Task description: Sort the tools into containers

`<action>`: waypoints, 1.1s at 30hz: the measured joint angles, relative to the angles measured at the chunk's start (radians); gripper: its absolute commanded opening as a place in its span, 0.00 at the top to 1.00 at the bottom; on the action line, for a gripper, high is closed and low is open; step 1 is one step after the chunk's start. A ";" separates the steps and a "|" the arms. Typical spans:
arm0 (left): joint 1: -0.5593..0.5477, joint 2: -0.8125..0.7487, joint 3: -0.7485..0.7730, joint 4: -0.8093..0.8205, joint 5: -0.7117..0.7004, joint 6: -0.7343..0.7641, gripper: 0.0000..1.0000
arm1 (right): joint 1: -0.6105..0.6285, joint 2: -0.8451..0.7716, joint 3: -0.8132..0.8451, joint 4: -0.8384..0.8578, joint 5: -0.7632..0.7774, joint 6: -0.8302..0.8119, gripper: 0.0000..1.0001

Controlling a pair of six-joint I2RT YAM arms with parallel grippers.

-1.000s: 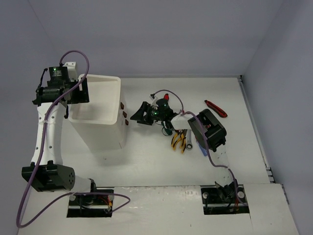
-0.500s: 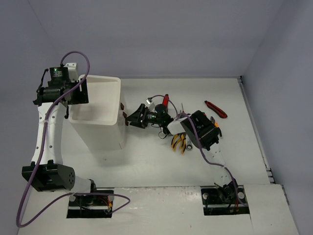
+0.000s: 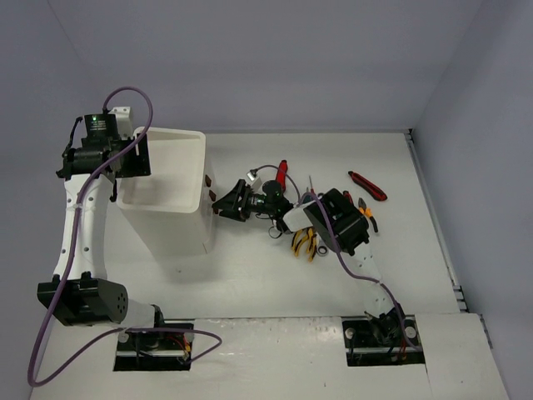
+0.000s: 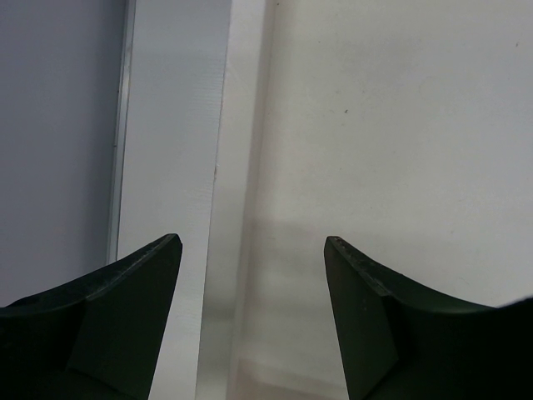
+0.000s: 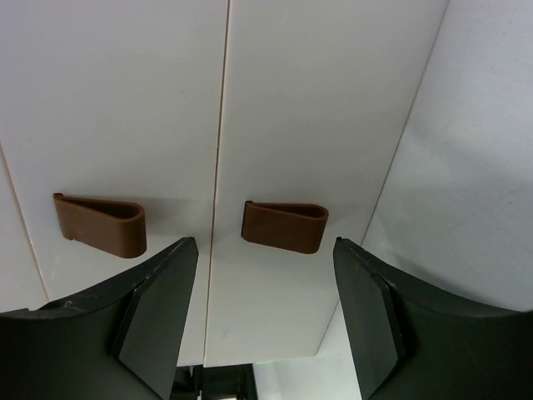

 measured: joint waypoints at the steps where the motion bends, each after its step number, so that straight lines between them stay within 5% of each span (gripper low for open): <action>1: 0.000 0.000 0.000 0.000 0.000 0.000 0.35 | 0.001 0.000 0.000 -0.004 0.004 -0.003 0.36; 22: 0.000 0.000 0.000 0.000 0.025 0.000 0.46 | -0.005 0.004 0.042 -0.019 -0.004 -0.024 0.41; 30: 0.000 0.000 0.000 0.000 0.031 0.001 0.51 | -0.003 0.006 0.042 -0.018 -0.007 -0.020 0.54; 33: 0.000 0.000 0.000 0.000 0.031 0.001 0.51 | -0.003 0.006 0.042 -0.019 -0.006 -0.023 0.43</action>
